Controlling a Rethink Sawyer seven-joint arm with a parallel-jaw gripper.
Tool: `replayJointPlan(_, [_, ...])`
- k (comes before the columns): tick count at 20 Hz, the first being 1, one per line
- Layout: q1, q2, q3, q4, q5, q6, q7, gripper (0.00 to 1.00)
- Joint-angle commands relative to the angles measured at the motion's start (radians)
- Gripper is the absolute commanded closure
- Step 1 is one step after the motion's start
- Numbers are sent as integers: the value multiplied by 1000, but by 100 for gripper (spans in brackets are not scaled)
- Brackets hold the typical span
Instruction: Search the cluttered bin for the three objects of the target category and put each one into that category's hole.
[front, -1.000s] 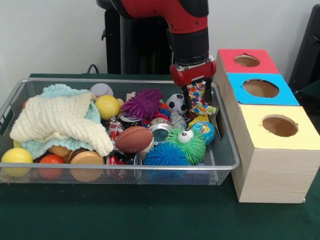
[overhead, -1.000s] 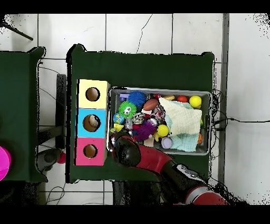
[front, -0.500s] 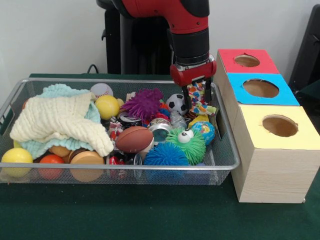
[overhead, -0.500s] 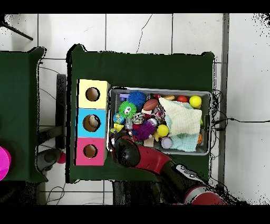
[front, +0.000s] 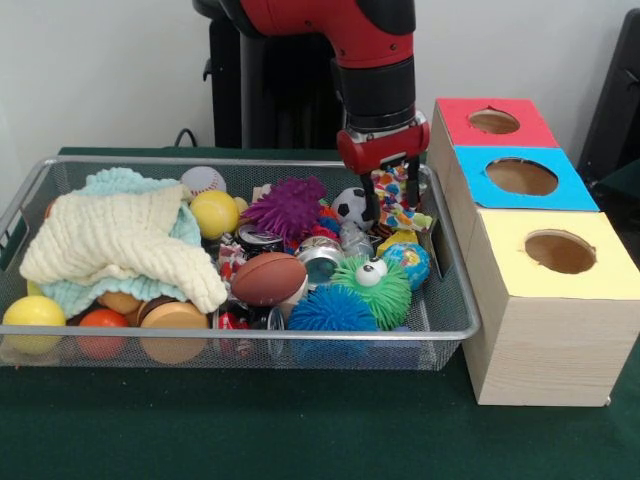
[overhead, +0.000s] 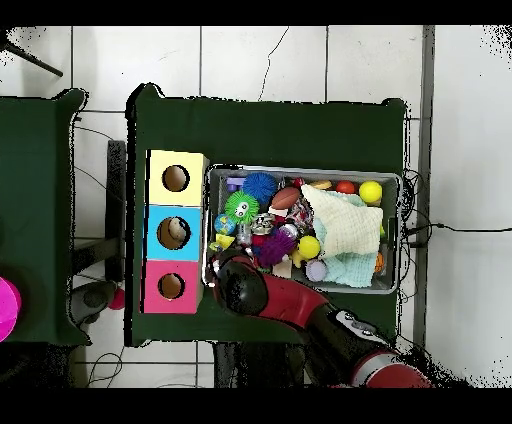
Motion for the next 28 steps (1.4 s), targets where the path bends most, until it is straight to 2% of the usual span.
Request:
replayJointPlan(1, [-30, 33, -10, -143, -35, 21, 155, 0])
replayJointPlan(24, [-31, 26, -22, -167, -65, 48, 142, 0])
replayJointPlan(28, [-26, 38, -34, -175, -61, 19, 157, 0])
